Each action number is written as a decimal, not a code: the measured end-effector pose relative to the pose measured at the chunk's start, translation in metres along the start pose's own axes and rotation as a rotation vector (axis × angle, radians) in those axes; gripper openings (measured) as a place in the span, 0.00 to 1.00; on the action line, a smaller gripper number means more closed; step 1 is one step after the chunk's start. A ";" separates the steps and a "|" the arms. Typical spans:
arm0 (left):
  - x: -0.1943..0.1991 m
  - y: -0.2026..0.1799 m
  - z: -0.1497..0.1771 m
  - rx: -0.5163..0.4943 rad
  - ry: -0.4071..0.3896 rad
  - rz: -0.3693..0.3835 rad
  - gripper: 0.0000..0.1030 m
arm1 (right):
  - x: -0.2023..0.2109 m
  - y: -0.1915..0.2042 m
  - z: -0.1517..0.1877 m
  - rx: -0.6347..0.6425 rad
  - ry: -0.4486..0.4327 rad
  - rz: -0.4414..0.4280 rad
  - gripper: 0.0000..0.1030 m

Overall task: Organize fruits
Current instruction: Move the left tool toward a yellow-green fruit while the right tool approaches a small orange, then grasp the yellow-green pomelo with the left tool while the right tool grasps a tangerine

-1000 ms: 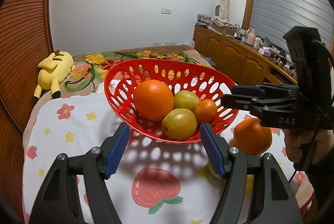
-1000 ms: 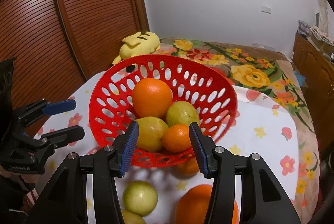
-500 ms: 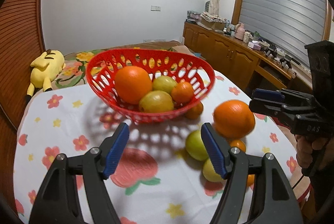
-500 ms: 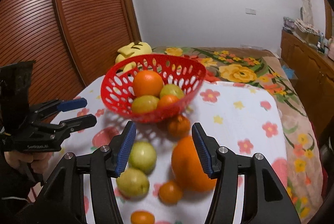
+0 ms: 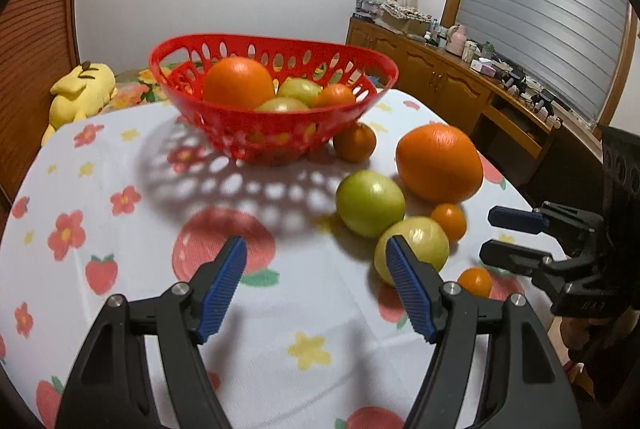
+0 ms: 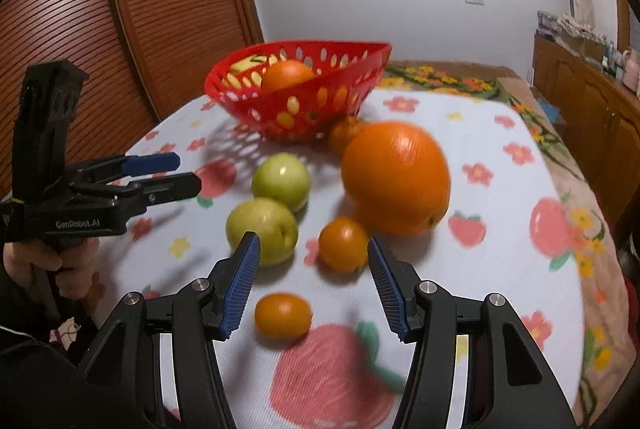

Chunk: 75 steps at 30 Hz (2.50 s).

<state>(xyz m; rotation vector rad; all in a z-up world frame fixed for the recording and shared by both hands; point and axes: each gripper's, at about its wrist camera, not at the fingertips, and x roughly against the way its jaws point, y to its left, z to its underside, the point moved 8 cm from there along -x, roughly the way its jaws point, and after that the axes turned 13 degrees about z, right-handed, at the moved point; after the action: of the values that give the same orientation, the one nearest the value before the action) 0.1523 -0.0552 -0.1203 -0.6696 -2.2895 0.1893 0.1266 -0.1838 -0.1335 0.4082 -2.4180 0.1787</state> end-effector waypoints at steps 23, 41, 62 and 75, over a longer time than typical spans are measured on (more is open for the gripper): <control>-0.009 -0.014 0.015 -0.018 0.025 0.011 0.70 | -0.013 0.024 0.034 0.023 0.067 -0.082 0.36; -0.033 -0.045 0.000 -0.055 0.064 0.081 0.70 | -0.008 -0.031 0.011 -0.009 0.007 0.030 0.31; -0.067 -0.055 0.007 -0.032 0.142 0.117 0.66 | -0.019 -0.041 0.014 -0.043 0.004 0.022 0.32; -0.064 -0.059 0.007 -0.028 0.121 0.121 0.53 | -0.019 -0.040 0.015 -0.044 0.000 0.014 0.32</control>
<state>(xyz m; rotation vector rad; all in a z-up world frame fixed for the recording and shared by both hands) 0.1620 -0.1384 -0.1455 -0.8130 -2.1414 0.1699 0.1446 -0.2201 -0.1558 0.3718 -2.4207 0.1313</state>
